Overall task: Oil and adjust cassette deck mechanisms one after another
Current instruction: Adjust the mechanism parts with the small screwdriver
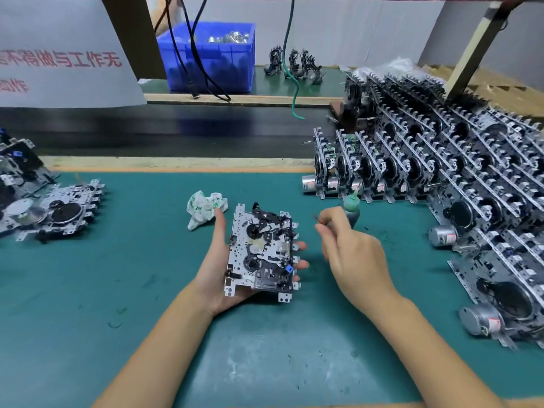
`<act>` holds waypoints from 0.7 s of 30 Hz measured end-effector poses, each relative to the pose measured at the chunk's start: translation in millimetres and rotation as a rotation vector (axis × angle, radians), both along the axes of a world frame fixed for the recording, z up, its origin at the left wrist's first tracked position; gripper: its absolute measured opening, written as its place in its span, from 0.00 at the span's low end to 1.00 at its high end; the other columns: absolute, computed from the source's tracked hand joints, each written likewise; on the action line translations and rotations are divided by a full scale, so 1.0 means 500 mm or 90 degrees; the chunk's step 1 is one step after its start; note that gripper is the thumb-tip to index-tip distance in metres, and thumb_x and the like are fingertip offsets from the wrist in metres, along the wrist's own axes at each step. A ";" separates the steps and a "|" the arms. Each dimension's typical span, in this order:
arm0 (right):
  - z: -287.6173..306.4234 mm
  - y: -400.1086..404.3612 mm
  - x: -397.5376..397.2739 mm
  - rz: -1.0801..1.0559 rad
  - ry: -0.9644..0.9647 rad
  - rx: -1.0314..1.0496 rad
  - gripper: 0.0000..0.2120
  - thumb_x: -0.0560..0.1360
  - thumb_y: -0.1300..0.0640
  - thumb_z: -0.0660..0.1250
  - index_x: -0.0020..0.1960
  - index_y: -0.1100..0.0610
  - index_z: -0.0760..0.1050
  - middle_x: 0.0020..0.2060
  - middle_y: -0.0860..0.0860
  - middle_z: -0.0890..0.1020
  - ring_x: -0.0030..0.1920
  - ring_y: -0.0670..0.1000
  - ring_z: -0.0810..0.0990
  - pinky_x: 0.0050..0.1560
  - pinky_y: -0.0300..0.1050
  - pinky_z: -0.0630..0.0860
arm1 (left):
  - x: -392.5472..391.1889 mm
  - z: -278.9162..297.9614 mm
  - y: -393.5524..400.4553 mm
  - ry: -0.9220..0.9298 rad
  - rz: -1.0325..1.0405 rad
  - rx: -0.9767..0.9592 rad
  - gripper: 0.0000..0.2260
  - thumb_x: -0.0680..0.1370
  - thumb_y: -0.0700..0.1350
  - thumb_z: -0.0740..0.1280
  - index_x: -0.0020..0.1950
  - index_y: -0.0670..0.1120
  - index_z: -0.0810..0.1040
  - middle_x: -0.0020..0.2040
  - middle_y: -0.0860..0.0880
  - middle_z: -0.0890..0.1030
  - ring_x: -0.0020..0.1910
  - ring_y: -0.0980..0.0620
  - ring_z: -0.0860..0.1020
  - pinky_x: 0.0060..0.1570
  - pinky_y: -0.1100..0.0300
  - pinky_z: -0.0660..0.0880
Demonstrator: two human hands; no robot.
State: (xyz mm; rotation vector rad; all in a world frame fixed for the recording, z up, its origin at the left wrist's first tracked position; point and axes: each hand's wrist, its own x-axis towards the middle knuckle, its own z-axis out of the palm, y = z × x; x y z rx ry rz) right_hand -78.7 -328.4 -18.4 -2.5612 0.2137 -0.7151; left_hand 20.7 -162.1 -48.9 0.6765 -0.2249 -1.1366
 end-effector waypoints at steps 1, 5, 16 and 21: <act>-0.002 -0.007 -0.005 0.072 0.038 0.155 0.07 0.79 0.52 0.56 0.46 0.53 0.69 0.23 0.46 0.69 0.24 0.50 0.66 0.29 0.44 0.64 | -0.003 0.000 -0.003 0.002 -0.005 0.004 0.46 0.68 0.76 0.48 0.65 0.41 0.76 0.63 0.35 0.76 0.57 0.35 0.78 0.55 0.41 0.75; 0.002 -0.020 -0.017 0.224 0.180 0.570 0.14 0.80 0.55 0.59 0.36 0.56 0.72 0.19 0.46 0.63 0.21 0.42 0.59 0.23 0.31 0.59 | -0.015 -0.005 -0.012 0.018 0.005 0.054 0.41 0.72 0.73 0.48 0.62 0.42 0.79 0.61 0.37 0.78 0.55 0.38 0.79 0.52 0.44 0.77; 0.008 -0.013 -0.020 0.250 0.477 0.590 0.16 0.81 0.51 0.58 0.36 0.56 0.69 0.22 0.52 0.76 0.20 0.46 0.73 0.19 0.35 0.66 | -0.010 -0.002 -0.017 0.053 0.038 0.187 0.35 0.74 0.69 0.52 0.55 0.43 0.83 0.60 0.40 0.80 0.56 0.43 0.80 0.56 0.50 0.73; 0.013 -0.010 -0.018 0.248 0.476 0.549 0.18 0.81 0.51 0.57 0.34 0.57 0.69 0.17 0.50 0.69 0.15 0.44 0.59 0.32 0.33 0.67 | -0.012 0.002 -0.017 0.050 0.016 0.184 0.36 0.74 0.69 0.51 0.56 0.42 0.83 0.60 0.40 0.80 0.57 0.43 0.80 0.52 0.52 0.79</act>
